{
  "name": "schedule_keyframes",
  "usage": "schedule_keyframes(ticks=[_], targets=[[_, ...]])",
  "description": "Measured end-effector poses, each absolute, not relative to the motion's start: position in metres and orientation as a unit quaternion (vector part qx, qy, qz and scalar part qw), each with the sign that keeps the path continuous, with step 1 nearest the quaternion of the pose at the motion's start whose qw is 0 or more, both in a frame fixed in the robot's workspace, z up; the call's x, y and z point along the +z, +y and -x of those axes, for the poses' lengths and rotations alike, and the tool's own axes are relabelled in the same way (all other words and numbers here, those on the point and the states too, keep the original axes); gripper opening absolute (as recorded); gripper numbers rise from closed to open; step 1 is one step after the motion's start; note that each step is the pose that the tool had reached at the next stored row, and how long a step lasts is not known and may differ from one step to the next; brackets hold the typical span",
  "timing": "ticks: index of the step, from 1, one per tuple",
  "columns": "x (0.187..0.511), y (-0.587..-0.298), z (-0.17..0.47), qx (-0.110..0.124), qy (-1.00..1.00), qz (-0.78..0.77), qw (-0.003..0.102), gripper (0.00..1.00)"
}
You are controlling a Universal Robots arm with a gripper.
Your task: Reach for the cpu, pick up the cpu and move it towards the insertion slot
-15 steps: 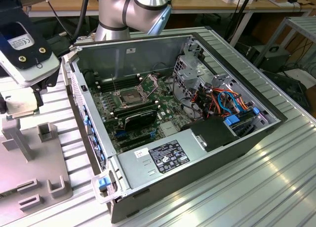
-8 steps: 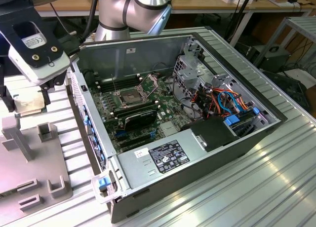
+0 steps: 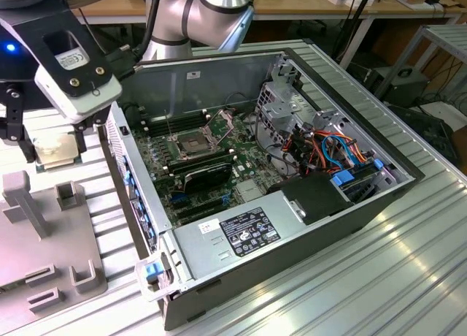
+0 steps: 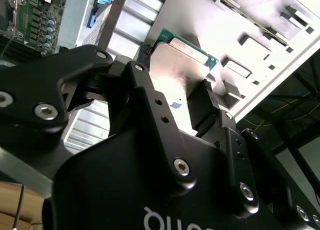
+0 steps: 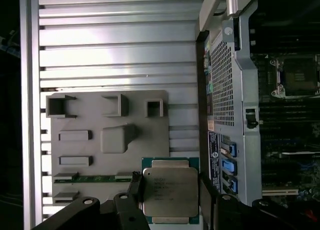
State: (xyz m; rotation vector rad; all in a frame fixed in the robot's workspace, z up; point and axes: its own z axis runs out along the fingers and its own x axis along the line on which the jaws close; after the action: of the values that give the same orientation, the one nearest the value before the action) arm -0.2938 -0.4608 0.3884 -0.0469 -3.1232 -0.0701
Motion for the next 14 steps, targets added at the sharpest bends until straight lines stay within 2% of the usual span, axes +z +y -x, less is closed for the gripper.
schedule_keyframes(ticks=[14], targets=[[0.388, -0.460, 0.273, -0.022, -1.000, 0.015, 0.009, 0.55]])
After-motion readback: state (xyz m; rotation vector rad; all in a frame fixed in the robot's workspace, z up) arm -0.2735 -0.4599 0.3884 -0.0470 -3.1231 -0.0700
